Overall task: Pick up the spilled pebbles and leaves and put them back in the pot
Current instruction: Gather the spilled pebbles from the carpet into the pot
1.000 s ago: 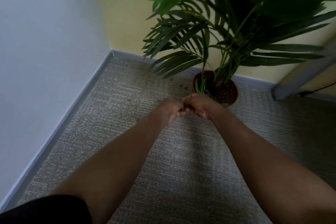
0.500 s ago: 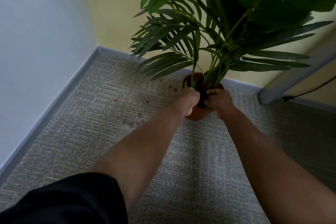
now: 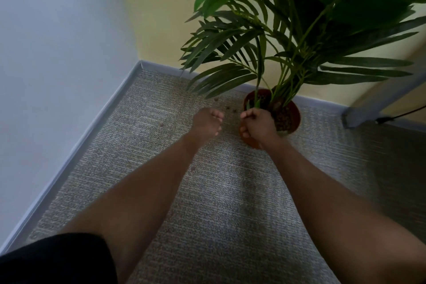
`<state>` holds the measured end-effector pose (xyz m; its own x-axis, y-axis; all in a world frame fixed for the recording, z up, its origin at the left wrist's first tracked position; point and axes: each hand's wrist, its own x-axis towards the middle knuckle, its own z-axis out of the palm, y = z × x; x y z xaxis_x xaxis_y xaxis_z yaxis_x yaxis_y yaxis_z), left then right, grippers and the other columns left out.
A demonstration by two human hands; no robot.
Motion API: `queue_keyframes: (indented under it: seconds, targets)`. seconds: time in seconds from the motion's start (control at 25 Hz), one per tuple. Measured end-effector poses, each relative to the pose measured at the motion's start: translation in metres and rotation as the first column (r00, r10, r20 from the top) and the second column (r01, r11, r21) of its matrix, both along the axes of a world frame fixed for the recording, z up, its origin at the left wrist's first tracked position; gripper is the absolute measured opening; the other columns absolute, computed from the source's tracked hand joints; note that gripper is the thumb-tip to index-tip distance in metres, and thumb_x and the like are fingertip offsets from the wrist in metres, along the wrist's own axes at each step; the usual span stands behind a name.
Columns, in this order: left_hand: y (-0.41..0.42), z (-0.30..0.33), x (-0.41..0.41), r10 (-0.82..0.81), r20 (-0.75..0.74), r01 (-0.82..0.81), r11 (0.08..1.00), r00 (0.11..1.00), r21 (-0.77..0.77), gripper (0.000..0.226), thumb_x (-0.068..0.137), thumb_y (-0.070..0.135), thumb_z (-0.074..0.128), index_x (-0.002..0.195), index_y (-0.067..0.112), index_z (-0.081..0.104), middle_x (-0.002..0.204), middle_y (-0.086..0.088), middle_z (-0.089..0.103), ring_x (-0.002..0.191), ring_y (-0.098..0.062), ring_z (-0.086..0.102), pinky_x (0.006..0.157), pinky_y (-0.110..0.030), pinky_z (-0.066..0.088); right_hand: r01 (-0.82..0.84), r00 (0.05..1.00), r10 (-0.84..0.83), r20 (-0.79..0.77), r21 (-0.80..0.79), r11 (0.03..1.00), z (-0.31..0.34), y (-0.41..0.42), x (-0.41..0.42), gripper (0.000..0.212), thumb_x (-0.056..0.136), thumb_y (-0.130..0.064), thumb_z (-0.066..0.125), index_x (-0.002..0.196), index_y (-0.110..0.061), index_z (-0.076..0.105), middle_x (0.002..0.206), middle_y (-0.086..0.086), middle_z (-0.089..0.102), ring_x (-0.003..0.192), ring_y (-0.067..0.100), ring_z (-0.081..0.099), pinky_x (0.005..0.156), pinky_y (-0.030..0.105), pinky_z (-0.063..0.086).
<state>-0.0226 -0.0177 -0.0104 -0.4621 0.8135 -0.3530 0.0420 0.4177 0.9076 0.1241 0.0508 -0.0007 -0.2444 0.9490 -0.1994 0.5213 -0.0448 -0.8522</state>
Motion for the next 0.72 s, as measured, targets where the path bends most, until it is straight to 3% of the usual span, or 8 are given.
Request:
queue_keyframes:
  seconds: [0.16,0.2,0.28,0.4,0.52,0.56,0.64,0.72]
  targets:
    - [-0.046,-0.028,-0.047,-0.139,-0.333,0.090,0.983,0.933,-0.160,0.019,0.084,0.004,0.056,0.087,0.018,0.068,0.085,-0.006,0.069,0.073,-0.023,0.067,0.057,-0.022,0.052,-0.192,0.973,0.205,0.109,-0.121,0.974,-0.030,-0.021,-0.029,0.014,0.093,-0.004,0.054,0.084,-0.013,0.060,0.074,0.004,0.060,0.064,0.021,0.061,0.059,0.035,0.056]
    - [-0.058,-0.035,-0.058,-0.201,-0.401,0.113,0.966,0.894,-0.232,0.019,0.081,0.004,0.059,0.090,0.017,0.069,0.090,-0.007,0.070,0.082,-0.025,0.069,0.062,-0.020,0.052,-0.251,0.951,0.273,0.142,-0.157,0.955,-0.038,-0.026,-0.036,0.017,0.091,0.000,0.053,0.081,-0.013,0.059,0.074,0.004,0.059,0.067,0.022,0.060,0.065,0.040,0.058]
    - [-0.078,-0.056,-0.075,-0.329,-0.508,0.161,0.924,0.796,-0.346,0.023,0.078,0.003,0.064,0.100,0.010,0.069,0.107,-0.011,0.070,0.105,-0.028,0.065,0.087,-0.026,0.050,-0.360,0.889,0.391,0.238,-0.165,0.918,-0.056,-0.037,-0.047,0.020,0.086,0.004,0.055,0.079,-0.015,0.060,0.077,0.004,0.062,0.073,0.023,0.059,0.075,0.042,0.057]
    - [-0.102,-0.083,-0.090,-0.429,-0.582,0.211,0.890,0.691,-0.405,0.035,0.077,0.000,0.060,0.112,0.000,0.064,0.112,-0.022,0.065,0.112,-0.034,0.058,0.098,-0.036,0.043,-0.460,0.802,0.470,0.369,-0.120,0.880,-0.083,-0.050,-0.058,0.021,0.077,0.001,0.065,0.095,-0.010,0.066,0.097,0.008,0.066,0.090,0.022,0.059,0.078,0.031,0.049]
    - [-0.109,-0.097,-0.097,-0.458,-0.612,0.239,0.881,0.644,-0.408,0.052,0.076,0.002,0.056,0.129,0.003,0.054,0.122,-0.023,0.057,0.117,-0.037,0.052,0.100,-0.038,0.045,-0.541,0.734,0.518,0.440,-0.083,0.837,-0.100,-0.052,-0.068,0.026,0.074,-0.002,0.068,0.092,-0.015,0.055,0.095,0.009,0.053,0.092,0.020,0.049,0.069,0.024,0.032]
    - [-0.108,-0.100,-0.096,-0.472,-0.614,0.259,0.876,0.633,-0.407,0.059,0.077,0.002,0.055,0.136,0.005,0.049,0.132,-0.022,0.051,0.124,-0.036,0.049,0.104,-0.039,0.044,-0.562,0.719,0.528,0.452,-0.068,0.824,-0.106,-0.050,-0.071,0.029,0.076,-0.004,0.068,0.100,-0.014,0.057,0.101,0.011,0.053,0.097,0.023,0.050,0.073,0.024,0.034]
    - [-0.104,-0.103,-0.091,-0.506,-0.622,0.322,0.862,0.598,-0.391,0.067,0.080,0.002,0.053,0.145,0.009,0.039,0.149,-0.020,0.038,0.138,-0.033,0.039,0.113,-0.036,0.036,-0.604,0.703,0.551,0.449,-0.032,0.796,-0.114,-0.047,-0.078,0.052,0.081,-0.010,0.069,0.131,-0.008,0.054,0.127,0.017,0.054,0.120,0.030,0.050,0.098,0.027,0.039]
    - [-0.098,-0.109,-0.083,-0.539,-0.641,0.404,0.840,0.547,-0.362,0.063,0.083,0.005,0.051,0.145,0.009,0.039,0.153,-0.019,0.034,0.142,-0.031,0.034,0.114,-0.035,0.031,-0.654,0.683,0.586,0.435,0.008,0.756,-0.118,-0.046,-0.086,0.063,0.084,-0.018,0.071,0.141,-0.006,0.047,0.140,0.019,0.049,0.132,0.032,0.045,0.110,0.029,0.033]
